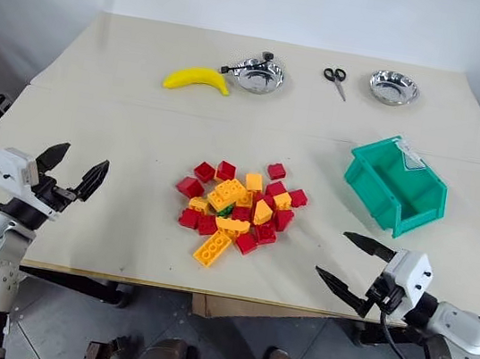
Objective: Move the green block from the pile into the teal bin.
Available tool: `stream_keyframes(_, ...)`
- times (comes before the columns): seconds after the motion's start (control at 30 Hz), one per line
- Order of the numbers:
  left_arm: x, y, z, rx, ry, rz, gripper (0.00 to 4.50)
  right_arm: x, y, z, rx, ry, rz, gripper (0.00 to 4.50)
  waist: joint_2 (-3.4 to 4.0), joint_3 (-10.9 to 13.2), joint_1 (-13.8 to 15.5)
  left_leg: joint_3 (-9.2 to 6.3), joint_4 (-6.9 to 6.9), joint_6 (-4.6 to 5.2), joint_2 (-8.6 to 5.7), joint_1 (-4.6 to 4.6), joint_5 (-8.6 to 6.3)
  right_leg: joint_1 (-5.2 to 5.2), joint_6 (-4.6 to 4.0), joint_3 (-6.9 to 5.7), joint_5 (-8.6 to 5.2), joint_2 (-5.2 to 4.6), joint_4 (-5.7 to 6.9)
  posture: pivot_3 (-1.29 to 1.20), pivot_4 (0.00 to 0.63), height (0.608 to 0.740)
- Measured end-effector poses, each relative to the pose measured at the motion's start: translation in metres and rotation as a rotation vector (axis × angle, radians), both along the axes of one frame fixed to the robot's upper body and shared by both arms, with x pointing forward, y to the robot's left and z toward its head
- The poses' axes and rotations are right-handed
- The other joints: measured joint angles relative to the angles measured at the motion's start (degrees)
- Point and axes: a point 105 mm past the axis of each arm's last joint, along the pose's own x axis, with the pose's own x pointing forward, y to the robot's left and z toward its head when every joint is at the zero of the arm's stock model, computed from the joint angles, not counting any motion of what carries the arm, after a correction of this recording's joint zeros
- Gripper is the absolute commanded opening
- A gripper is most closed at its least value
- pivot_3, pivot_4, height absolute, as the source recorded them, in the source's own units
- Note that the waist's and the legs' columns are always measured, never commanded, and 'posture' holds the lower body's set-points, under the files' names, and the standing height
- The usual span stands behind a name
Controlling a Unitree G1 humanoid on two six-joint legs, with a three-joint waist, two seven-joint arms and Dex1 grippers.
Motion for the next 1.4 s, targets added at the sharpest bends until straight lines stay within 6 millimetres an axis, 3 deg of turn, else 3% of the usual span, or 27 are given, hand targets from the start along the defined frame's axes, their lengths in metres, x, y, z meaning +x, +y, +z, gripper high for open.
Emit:
stream_keyframes(0.13,0.000,-0.016,-0.004,0.077,0.045,-0.124,4.50,0.004,0.000,0.003,0.007,-0.005,-0.021,4.44,0.00,0.0,0.0,0.02,0.01,0.00,0.00,0.00,0.00,-0.01,0.00,0.01,0.00,0.00,0.00,0.00,0.150,0.740)
stream_keyframes(0.33,-0.020,-0.064,0.002,0.328,0.080,-0.565,4.50,0.012,0.010,0.028,0.058,-0.008,0.000,4.44,0.02,0.0,-0.1,0.05,-0.01,-0.01,0.01,-0.02,0.00,-0.08,-0.05,0.02,-0.02,0.01,0.02,0.00,0.150,0.740)
stream_keyframes(0.43,-0.029,-0.080,0.007,0.374,0.099,-0.731,3.90,0.012,0.013,0.038,0.036,0.003,0.041,3.83,0.01,0.0,-0.1,0.05,-0.01,-0.01,0.01,-0.02,-0.01,-0.08,-0.05,0.03,-0.02,0.01,0.02,0.00,0.150,0.740)
stream_keyframes(0.6,-0.043,-0.100,-0.004,0.351,0.189,-0.950,2.36,0.005,0.015,0.040,-0.051,0.030,0.124,2.17,0.01,0.0,0.0,0.05,-0.01,0.00,0.01,-0.03,-0.01,-0.07,-0.04,0.02,-0.02,0.01,0.01,0.00,0.150,0.740)
stream_keyframes(0.73,-0.043,-0.122,-0.014,0.347,0.199,-1.061,1.19,0.004,0.016,0.041,-0.051,0.022,0.124,0.86,0.00,0.0,0.1,0.05,0.03,0.00,0.01,-0.02,-0.01,-0.04,-0.04,0.02,-0.02,0.01,0.03,0.00,0.150,0.740)
stream_keyframes(0.83,-0.039,-0.140,-0.015,0.331,0.178,-1.112,0.22,0.003,0.010,0.041,-0.031,0.019,0.083,0.79,0.00,0.0,0.2,0.04,0.03,0.00,0.01,-0.03,-0.01,-0.04,-0.04,0.01,-0.02,0.01,0.02,0.00,0.150,0.740)
stream_keyframes(0.87,-0.035,-0.146,-0.016,0.323,0.172,-1.120,0.01,0.003,0.006,0.042,-0.005,0.025,0.057,0.96,0.00,0.0,0.3,0.04,0.04,0.00,0.00,-0.03,-0.01,-0.03,-0.03,0.01,-0.02,0.01,0.02,0.00,0.150,0.740)
stream_keyframes(0.93,-0.031,-0.154,-0.017,0.315,0.167,-1.135,0.00,0.000,-0.001,0.039,0.027,0.062,0.025,1.47,-0.01,0.0,0.2,0.05,0.04,0.00,0.00,-0.03,-0.01,-0.02,-0.02,0.01,-0.01,0.01,0.01,0.00,0.150,0.740)
stream_keyframes(1.17,-0.005,-0.187,-0.015,0.330,0.144,-1.162,0.00,-0.016,-0.015,0.027,0.024,0.113,-0.017,3.79,-0.02,0.0,0.2,0.05,0.08,0.01,-0.01,-0.03,-0.01,0.01,0.01,0.01,0.00,0.01,-0.01,0.00,0.150,0.740)
stream_keyframes(1.23,0.010,-0.193,-0.020,0.345,0.181,-1.118,0.00,-0.018,-0.016,0.027,0.023,0.097,-0.029,4.48,-0.02,0.0,0.2,0.05,0.08,0.00,-0.01,-0.02,-0.01,0.01,0.01,0.01,0.00,0.02,0.00,0.00,0.150,0.740)
stream_keyframes(1.3,0.035,-0.199,-0.020,0.281,0.236,-1.011,0.00,-0.019,-0.013,0.027,0.030,0.088,-0.028,4.48,-0.05,0.0,0.2,0.04,0.09,0.01,-0.01,-0.02,0.01,0.02,0.02,0.01,0.01,0.02,0.01,0.00,0.150,0.740)
stream_keyframes(1.4,0.071,-0.197,-0.004,0.098,0.255,-0.828,0.00,-0.020,-0.009,0.027,0.031,0.064,-0.028,4.48,-0.14,0.1,0.2,0.03,0.12,0.02,-0.02,-0.05,0.00,0.02,0.04,0.01,0.02,0.01,0.00,0.00,0.150,0.740)
